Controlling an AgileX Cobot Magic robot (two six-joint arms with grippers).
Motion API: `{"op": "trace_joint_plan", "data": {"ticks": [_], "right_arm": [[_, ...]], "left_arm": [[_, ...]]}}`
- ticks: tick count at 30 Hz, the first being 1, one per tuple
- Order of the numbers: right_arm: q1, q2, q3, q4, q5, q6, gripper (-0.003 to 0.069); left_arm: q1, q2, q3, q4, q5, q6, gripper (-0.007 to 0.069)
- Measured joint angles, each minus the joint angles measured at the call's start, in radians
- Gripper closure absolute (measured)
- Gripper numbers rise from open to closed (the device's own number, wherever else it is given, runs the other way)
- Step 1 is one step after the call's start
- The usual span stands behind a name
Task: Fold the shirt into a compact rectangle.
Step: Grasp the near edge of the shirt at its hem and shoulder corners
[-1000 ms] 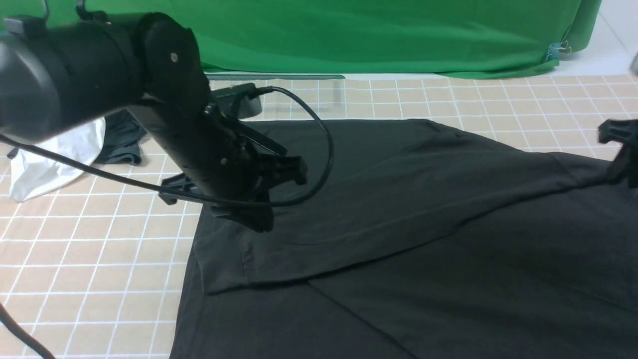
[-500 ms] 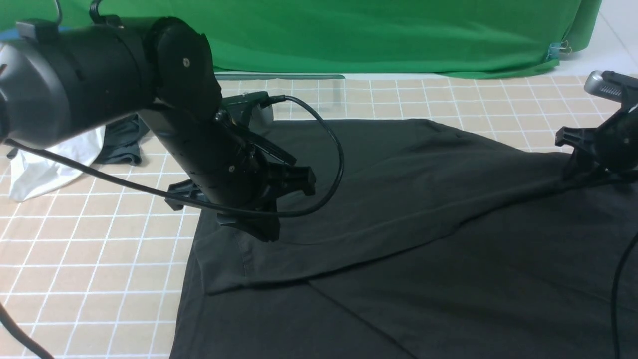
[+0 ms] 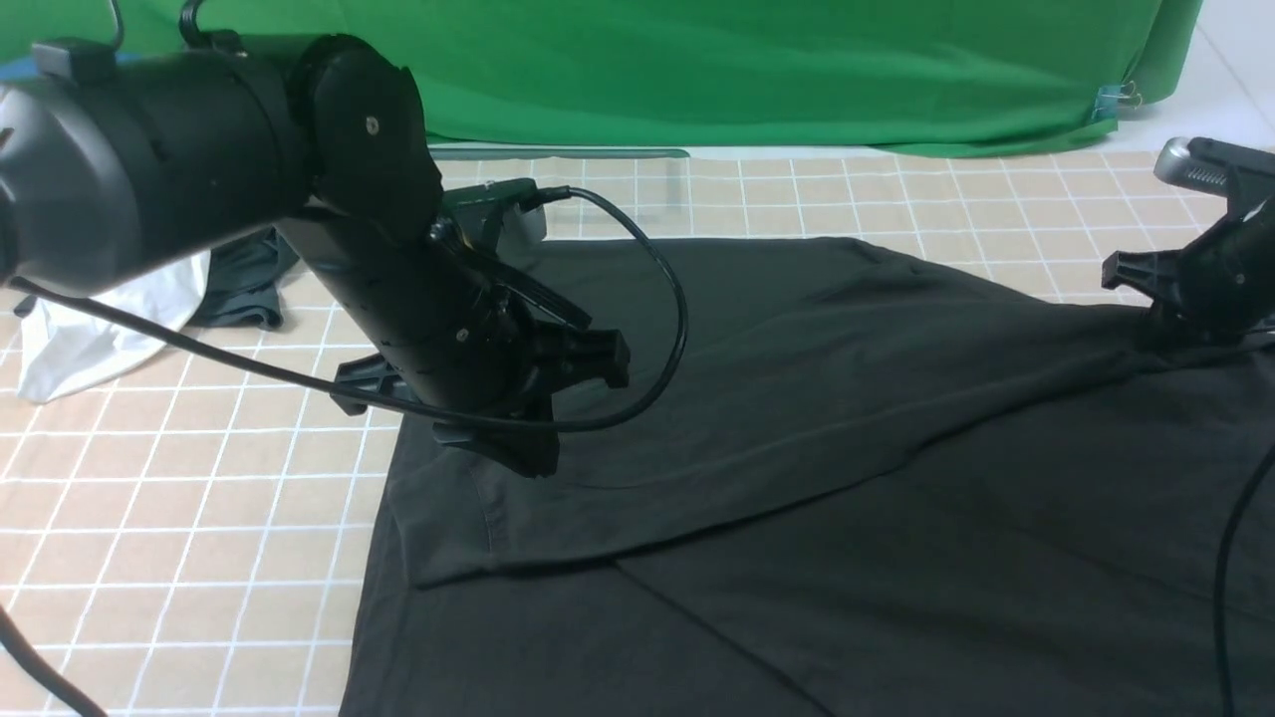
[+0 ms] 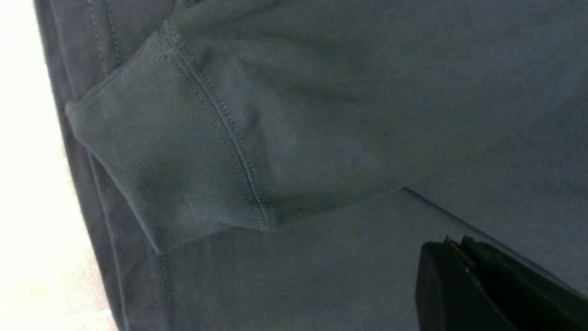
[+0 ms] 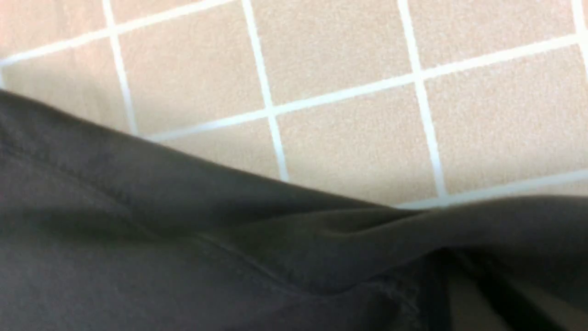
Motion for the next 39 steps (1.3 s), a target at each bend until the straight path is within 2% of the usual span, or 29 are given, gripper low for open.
{"op": "trace_joint_plan", "data": {"ticks": [7,12,15,16,17,19,21,28,36,39], "right_arm": [[0.0,-0.015,-0.023,-0.008,0.003,-0.024,0.0619],[0.004,-0.026,-0.093,0.007,0.085,-0.031,0.0603],[0.027,-0.026,-0.139,0.035,0.11,-0.088,0.0515],[0.056,-0.026,-0.164,0.055,0.102,-0.145,0.0426],[0.065,-0.026,-0.166,0.055,0.096,-0.15,0.0415],[0.117,-0.025,-0.186,0.072,0.057,-0.208,0.0312],[0.165,-0.013,-0.208,0.076,0.032,-0.25,0.027],[0.261,0.115,-0.3,0.078,0.011,-0.315,0.0245],[0.264,0.199,-0.309,0.014,0.015,-0.316,0.0246],[0.264,0.203,-0.313,0.009,0.014,-0.318,0.0284]], "left_arm": [[0.0,0.0,0.0,0.001,-0.002,0.007,0.0612],[0.0,0.0,0.0,0.001,-0.002,0.01,0.0612],[0.0,0.0,0.0,0.001,-0.018,0.01,0.0612],[0.0,0.0,0.0,0.001,-0.027,0.01,0.0612],[0.0,0.0,0.0,0.001,-0.03,0.01,0.0612],[0.0,0.0,0.0,0.001,-0.034,0.01,0.0612],[0.0,0.0,0.0,0.001,-0.034,0.01,0.0612],[0.0,0.0,0.0,0.001,-0.034,0.01,0.0612],[0.0,0.0,0.0,0.001,-0.035,0.011,0.0612],[0.0,0.0,0.0,0.001,-0.038,0.011,0.0612]]}}
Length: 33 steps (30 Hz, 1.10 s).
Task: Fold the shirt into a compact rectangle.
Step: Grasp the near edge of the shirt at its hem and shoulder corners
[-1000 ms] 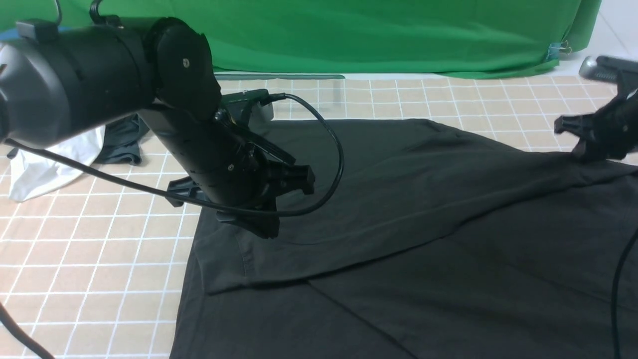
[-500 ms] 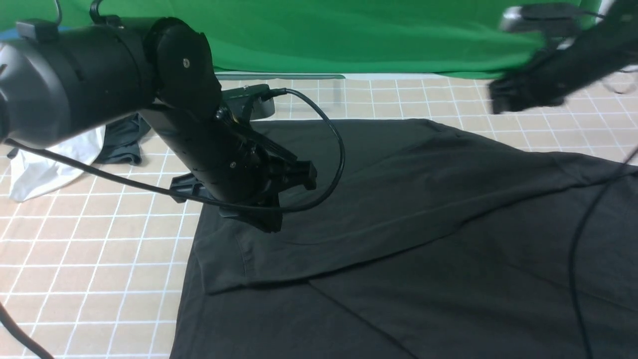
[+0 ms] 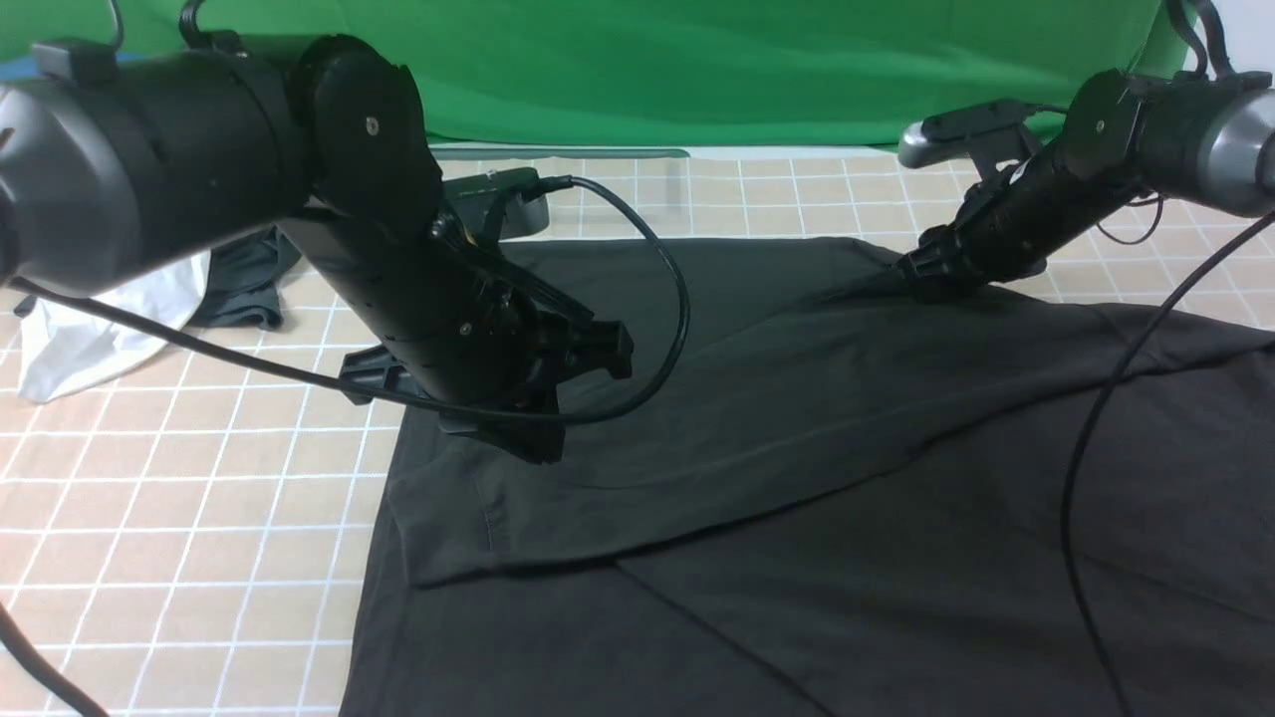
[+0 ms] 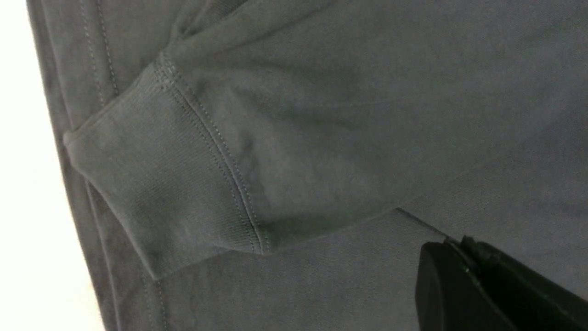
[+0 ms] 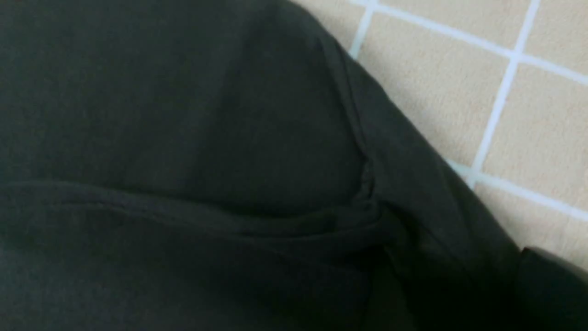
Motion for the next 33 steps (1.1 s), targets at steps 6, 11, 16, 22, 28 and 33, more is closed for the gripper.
{"op": "trace_joint_plan", "data": {"ticks": [6,11,16,22,28,33], "right_arm": [[-0.001,0.005,-0.01,-0.005,-0.028,-0.02,0.0606],[-0.002,0.007,-0.061,-0.008,-0.023,-0.02,0.062],[-0.005,0.005,-0.096,-0.009,-0.032,-0.02,0.062],[-0.019,0.013,-0.098,-0.009,-0.094,-0.02,0.0596],[-0.023,-0.006,-0.125,-0.012,-0.014,0.036,0.0329],[-0.023,-0.142,-0.181,-0.021,0.303,0.049,0.0452]], "left_arm": [[0.0,0.0,0.0,0.006,-0.008,0.0,0.0612],[0.0,0.0,0.0,0.012,-0.008,0.0,0.0612],[0.0,0.0,0.0,0.012,0.001,0.0,0.0612],[0.0,0.0,0.0,0.012,0.015,-0.001,0.0612],[0.0,-0.01,0.0,0.04,0.04,-0.001,0.0612],[0.0,-0.087,0.008,0.11,0.08,-0.047,0.0612]]}}
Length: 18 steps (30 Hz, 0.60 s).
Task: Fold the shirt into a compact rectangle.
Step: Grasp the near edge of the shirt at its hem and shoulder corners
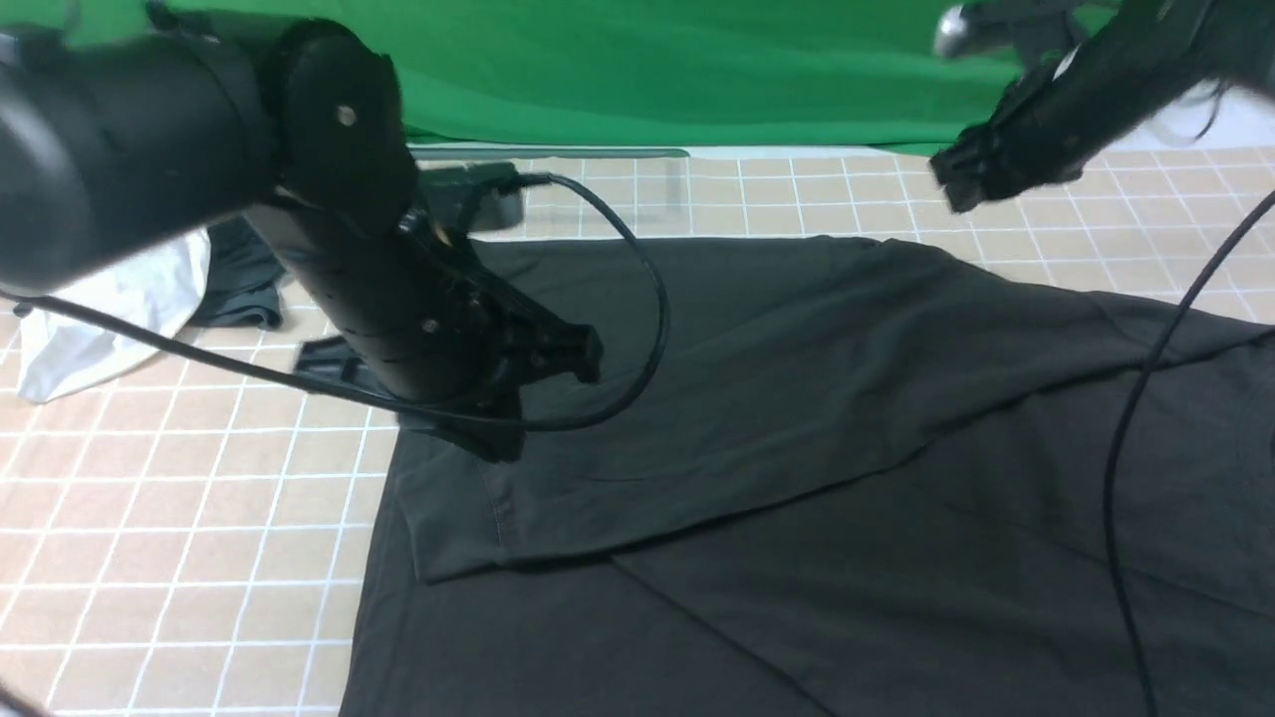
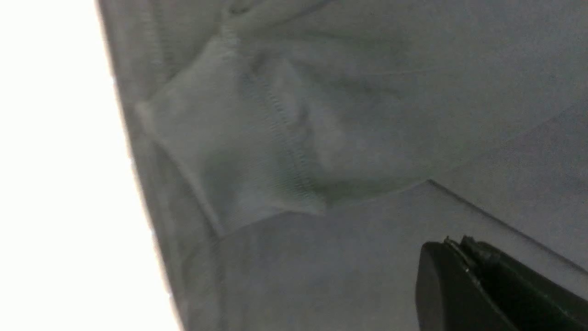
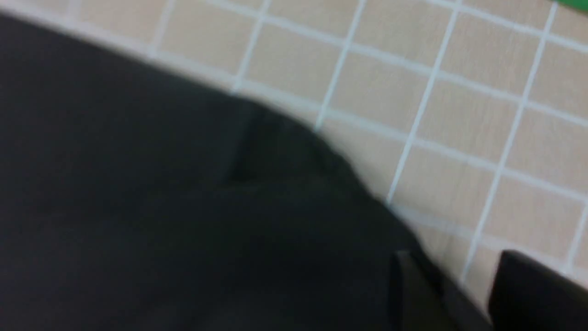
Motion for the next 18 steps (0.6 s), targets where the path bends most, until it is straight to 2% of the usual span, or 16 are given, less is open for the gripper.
{"op": "trace_joint_plan", "data": {"ticks": [1,4,9,13,16,18], "right_arm": [[0.0,-0.04,-0.005,0.0,0.068,0.003,0.0524],[0.0,-0.156,-0.006,0.002,0.225,0.01,0.061],[0.009,-0.39,0.121,0.016,0.291,0.027,0.062],[0.035,-0.533,0.27,0.028,0.293,0.035,0.062],[0.067,-0.653,0.406,0.036,0.254,0.035,0.062],[0.096,-0.73,0.514,0.038,0.216,0.035,0.062]], "left_arm": [[0.0,-0.031,0.012,0.016,0.007,-0.018,0.0612],[0.0,-0.133,0.095,0.038,0.029,-0.077,0.0612],[0.0,-0.305,0.343,0.012,0.059,-0.19,0.0611],[0.0,-0.364,0.498,-0.027,0.059,-0.206,0.0601],[0.0,-0.374,0.599,-0.043,0.05,-0.213,0.0541],[0.0,-0.375,0.665,-0.044,0.014,-0.212,0.0468]]}}
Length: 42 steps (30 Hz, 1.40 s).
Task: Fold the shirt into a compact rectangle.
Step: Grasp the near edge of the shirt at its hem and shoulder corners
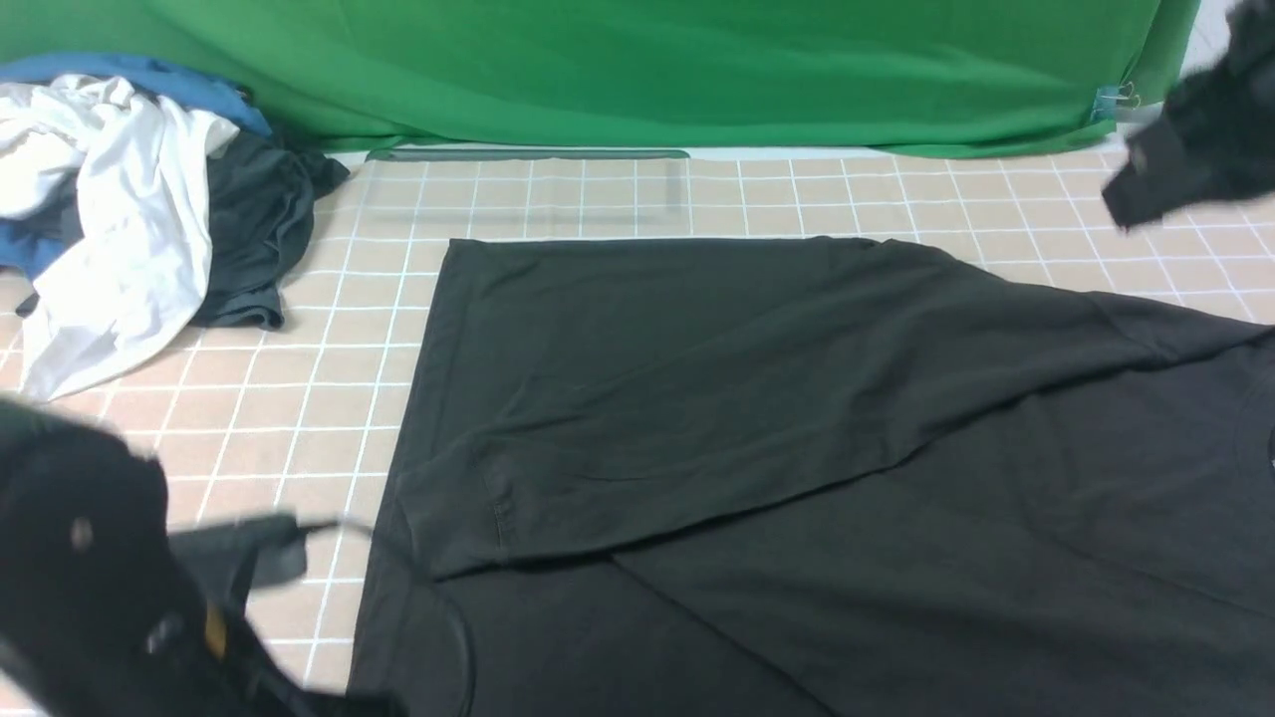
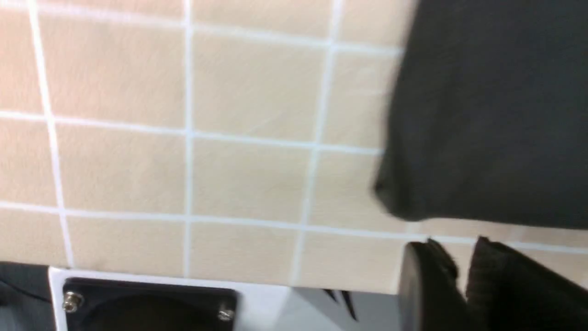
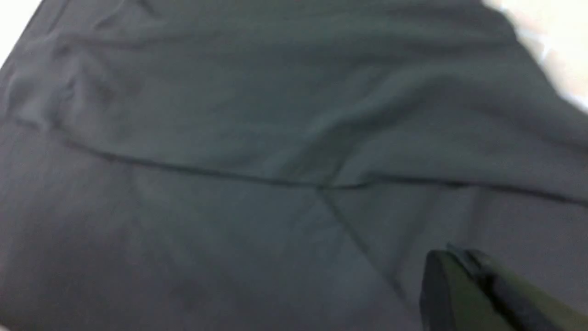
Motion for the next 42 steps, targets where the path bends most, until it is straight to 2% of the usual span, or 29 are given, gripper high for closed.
{"op": "trace_joint_plan", "data": {"ticks": [7,12,15,19,20,25,27,32,35,38,41,42], "right_arm": [[0.035,-0.159,0.273,0.003,-0.114,0.0,0.062],[0.035,-0.206,0.344,0.003,-0.147,0.001,0.062],[0.035,-0.211,0.35,0.005,-0.15,0.001,0.062],[0.035,-0.214,0.35,0.019,-0.153,0.001,0.062],[0.035,-0.214,0.35,0.019,-0.153,0.001,0.062],[0.035,-0.215,0.35,0.021,-0.16,0.001,0.062],[0.035,-0.215,0.35,0.02,-0.155,0.005,0.062],[0.035,-0.215,0.351,-0.083,-0.094,0.079,0.062],[0.035,-0.215,0.379,-0.22,-0.043,0.204,0.062],[0.035,-0.215,0.439,-0.255,-0.028,0.257,0.0617],[0.035,-0.216,0.512,-0.258,-0.027,0.272,0.0578],[0.035,-0.216,0.575,-0.261,-0.035,0.285,0.0513]], "left_arm": [[0.0,0.018,0.085,-0.013,-0.162,0.026,0.0203],[0.0,0.086,0.086,-0.016,-0.212,0.057,0.016],[0.0,0.144,0.086,-0.018,-0.216,0.064,0.0177],[0.0,0.206,0.082,-0.015,-0.203,0.067,0.0277],[0.0,0.213,0.079,-0.016,-0.199,0.067,0.0305],[0.0,0.22,0.073,-0.031,-0.199,0.108,0.0551],[0.0,0.222,0.067,-0.03,-0.192,0.121,0.0584],[0.0,0.19,0.041,0.025,-0.118,0.108,0.0595],[0.0,0.09,0.035,0.095,-0.058,0.049,0.0595],[0.0,0.005,0.035,0.137,-0.025,0.016,0.0595],[0.0,-0.036,0.035,0.141,-0.013,0.014,0.0595],[0.0,-0.06,0.035,0.14,0.002,0.013,0.0595]]}}
